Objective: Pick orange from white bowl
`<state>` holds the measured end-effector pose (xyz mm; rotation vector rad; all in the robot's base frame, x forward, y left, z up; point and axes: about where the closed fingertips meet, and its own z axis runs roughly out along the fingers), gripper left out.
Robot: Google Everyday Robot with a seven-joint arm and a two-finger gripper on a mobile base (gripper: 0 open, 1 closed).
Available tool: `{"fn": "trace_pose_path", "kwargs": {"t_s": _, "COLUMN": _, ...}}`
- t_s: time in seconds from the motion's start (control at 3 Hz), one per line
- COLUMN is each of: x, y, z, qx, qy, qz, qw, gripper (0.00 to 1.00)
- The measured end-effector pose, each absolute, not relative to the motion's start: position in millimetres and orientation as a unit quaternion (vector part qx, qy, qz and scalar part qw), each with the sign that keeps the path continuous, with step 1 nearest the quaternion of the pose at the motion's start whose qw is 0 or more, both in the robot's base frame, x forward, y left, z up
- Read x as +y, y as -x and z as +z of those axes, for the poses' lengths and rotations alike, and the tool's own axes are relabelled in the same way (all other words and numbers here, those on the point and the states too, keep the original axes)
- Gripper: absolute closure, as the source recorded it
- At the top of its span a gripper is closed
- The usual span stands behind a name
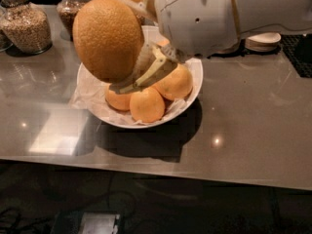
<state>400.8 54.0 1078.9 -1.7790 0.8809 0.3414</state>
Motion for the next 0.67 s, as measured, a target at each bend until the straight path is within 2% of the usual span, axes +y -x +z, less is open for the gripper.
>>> {"fn": "trace_pose_path", "kwargs": {"t_s": 0.67, "x": 64.1, "y": -395.5, "z": 1071.1, "qx": 0.334, "qy": 0.768, "qz": 0.171, "qw": 0.518, "gripper": 1.0}}
